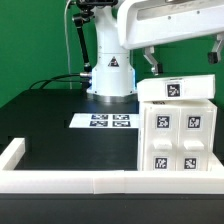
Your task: Assemble cabinet
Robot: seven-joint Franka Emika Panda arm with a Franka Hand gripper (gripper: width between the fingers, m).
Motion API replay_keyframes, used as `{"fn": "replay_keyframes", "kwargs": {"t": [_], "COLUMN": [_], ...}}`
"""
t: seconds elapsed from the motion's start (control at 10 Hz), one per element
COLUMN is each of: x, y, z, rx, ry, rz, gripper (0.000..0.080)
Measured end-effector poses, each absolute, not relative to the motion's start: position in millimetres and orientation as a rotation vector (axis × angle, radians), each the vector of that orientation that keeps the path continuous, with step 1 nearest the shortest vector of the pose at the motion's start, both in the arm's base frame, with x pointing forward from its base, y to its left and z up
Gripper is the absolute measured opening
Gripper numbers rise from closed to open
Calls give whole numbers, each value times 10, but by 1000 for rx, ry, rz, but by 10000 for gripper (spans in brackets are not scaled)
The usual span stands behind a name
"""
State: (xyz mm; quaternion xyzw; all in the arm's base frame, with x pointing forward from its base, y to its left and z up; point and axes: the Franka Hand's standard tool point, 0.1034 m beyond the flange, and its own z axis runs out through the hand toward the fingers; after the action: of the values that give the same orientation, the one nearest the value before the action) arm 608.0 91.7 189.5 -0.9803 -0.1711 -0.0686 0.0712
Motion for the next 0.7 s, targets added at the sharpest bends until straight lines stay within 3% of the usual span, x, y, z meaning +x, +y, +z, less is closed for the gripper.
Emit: {"fn": "replay_keyframes", "kwargs": {"t": [0.7], "x": [6087], "y": [865], "z": [1746], "rx": [-2660], "ry": [-1510], "rz": [-185], "gripper": [797]}}
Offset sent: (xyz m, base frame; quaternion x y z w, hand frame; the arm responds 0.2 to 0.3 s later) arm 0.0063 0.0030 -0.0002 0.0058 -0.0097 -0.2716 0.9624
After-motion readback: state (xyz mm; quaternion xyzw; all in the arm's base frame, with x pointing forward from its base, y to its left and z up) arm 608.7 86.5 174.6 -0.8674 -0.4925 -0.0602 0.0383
